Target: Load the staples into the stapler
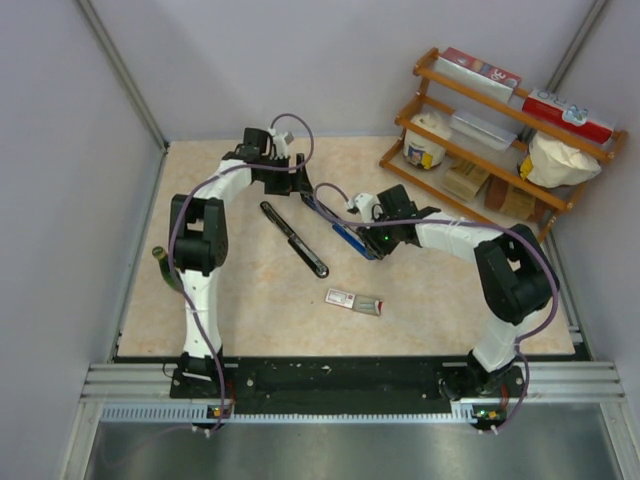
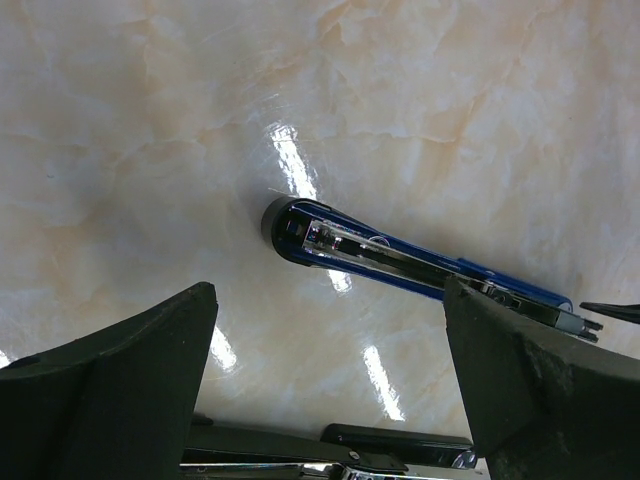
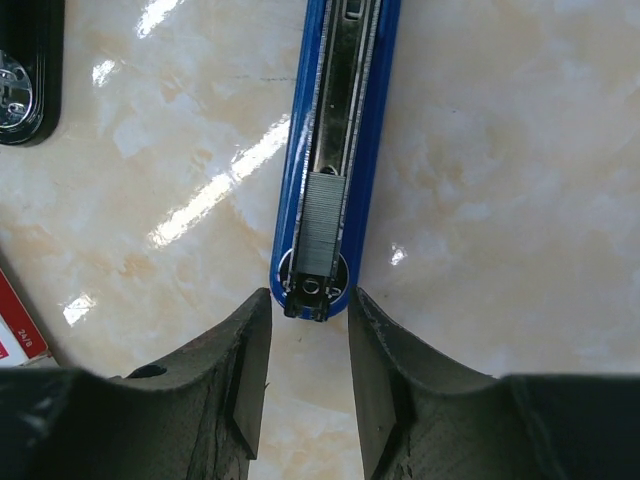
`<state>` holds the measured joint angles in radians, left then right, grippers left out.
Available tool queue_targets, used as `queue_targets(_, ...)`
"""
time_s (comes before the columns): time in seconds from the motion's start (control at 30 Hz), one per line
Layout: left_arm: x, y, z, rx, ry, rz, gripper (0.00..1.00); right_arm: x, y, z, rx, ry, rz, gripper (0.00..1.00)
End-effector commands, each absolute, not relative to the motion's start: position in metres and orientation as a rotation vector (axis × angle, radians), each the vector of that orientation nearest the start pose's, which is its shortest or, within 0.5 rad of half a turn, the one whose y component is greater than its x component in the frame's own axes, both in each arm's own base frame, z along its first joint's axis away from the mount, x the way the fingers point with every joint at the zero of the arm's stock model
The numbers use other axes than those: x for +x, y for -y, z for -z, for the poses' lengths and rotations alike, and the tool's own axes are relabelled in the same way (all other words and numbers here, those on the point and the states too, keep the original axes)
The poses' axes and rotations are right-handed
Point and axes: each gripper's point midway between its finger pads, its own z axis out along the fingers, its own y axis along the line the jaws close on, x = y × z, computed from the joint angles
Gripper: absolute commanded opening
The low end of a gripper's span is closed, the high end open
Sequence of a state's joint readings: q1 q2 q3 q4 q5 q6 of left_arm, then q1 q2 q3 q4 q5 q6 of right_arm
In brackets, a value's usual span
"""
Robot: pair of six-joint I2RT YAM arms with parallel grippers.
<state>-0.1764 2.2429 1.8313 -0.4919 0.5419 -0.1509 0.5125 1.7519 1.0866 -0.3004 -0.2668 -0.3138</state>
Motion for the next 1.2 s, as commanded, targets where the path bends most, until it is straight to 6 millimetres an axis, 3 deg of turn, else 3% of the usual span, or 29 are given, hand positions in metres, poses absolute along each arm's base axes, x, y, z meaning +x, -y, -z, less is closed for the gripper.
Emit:
queue_targets(0.0, 0.525, 0.193, -0.091, 0.272, -2.396, 0.866, 0.99, 0.348, -0.241, -0.052, -1.151, -2.218, -0.348, 0.35)
queue_targets(0.3, 0.525, 0.199, -0.083, 0.279, -2.410, 0.922, 0.99, 0.358, -0.236, -0.051, -1.119, -2.211, -0.274, 0.21)
queue_targets(0.7, 0.529, 0.207, -0.067, 0.234, -2.431, 0.970, 0.99, 0.358, -0.236, -0.049, -1.132, -2.213, -0.265, 0.10)
queue_targets(0.97, 0.527, 0.221, -0.069, 0.264, -2.421, 1.003, 0.99, 0.358, -0.237, -0.047, -1.142, -2.216, -0.261, 0.06)
queue_targets(1.17, 0.520, 0.233, -0.085, 0.279, -2.390, 1.101, 0.99, 0.359, -0.236, -0.046, -1.151, -2.218, -0.244, 0.01)
